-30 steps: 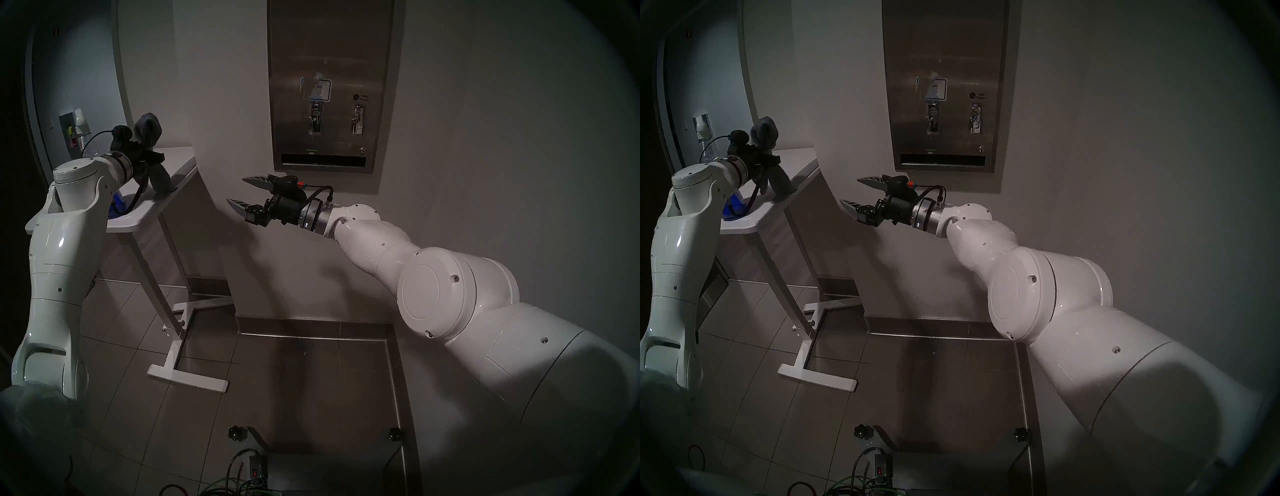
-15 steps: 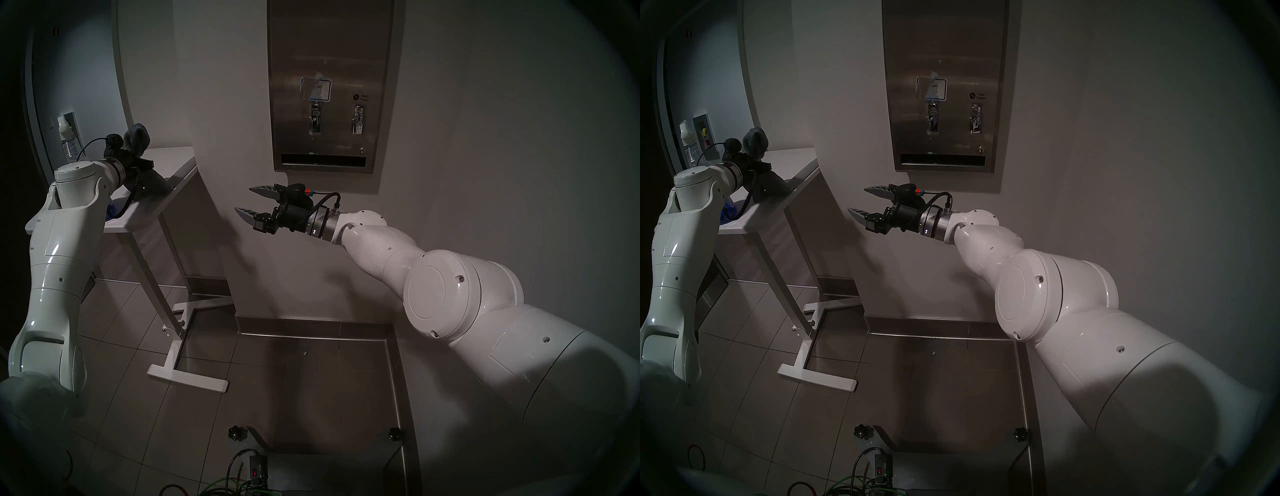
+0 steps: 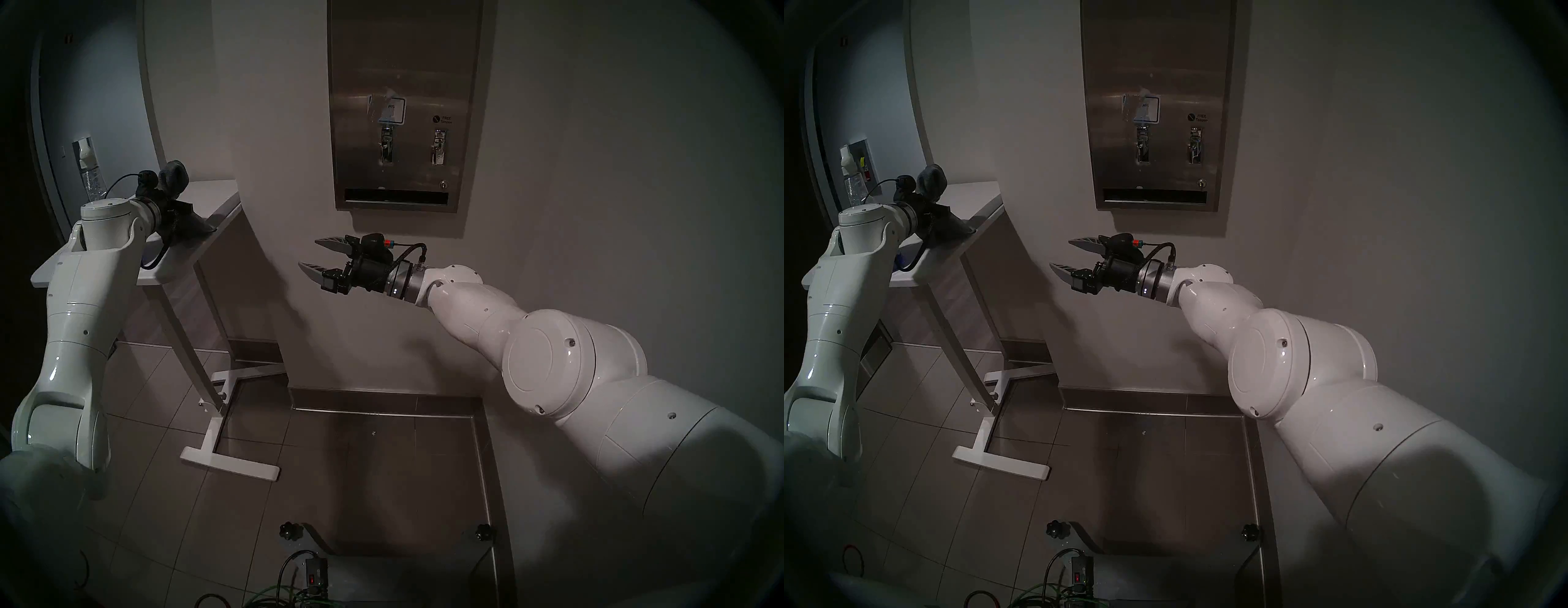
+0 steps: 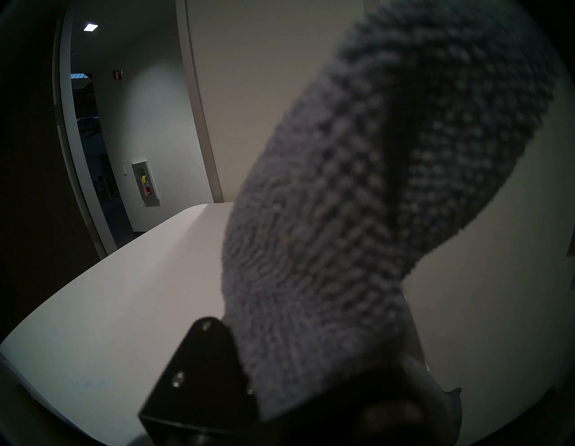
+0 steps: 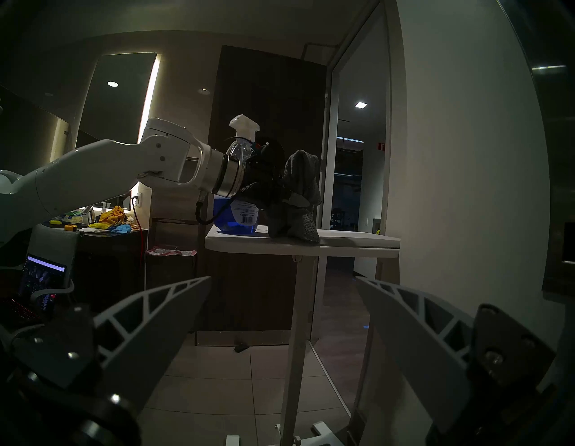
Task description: Pick up the cloth and wipe the surface
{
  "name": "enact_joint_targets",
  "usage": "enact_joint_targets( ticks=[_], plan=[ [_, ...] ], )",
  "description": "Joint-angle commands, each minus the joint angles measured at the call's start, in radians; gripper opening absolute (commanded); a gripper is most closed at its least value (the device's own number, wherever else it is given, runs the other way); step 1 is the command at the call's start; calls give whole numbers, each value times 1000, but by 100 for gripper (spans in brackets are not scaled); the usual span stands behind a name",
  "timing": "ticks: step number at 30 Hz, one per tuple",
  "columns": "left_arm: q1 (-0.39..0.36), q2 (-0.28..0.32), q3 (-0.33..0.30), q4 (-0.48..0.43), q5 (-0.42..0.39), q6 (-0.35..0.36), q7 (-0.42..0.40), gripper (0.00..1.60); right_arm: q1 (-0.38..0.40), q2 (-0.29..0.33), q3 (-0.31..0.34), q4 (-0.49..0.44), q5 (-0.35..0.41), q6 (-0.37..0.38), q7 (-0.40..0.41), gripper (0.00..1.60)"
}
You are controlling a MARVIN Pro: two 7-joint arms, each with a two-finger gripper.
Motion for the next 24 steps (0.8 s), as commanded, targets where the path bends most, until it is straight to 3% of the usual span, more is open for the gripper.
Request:
enact_joint_targets(
  ticks=[1, 12, 14, 24],
  plan=[
    [-100, -9, 10, 8, 12, -22, 11, 0, 23, 7, 13, -17, 13, 9, 11, 160],
    [-152, -39, 53, 67, 33, -18, 38, 0, 12, 20, 25, -17, 13, 30, 38, 160],
    [-161, -45, 61, 76, 37, -16, 43, 160, 11, 22, 26, -17, 13, 33, 42, 160],
    [-201, -69, 90, 123, 54, -8, 66, 160, 6, 29, 34, -18, 13, 47, 62, 160]
  ],
)
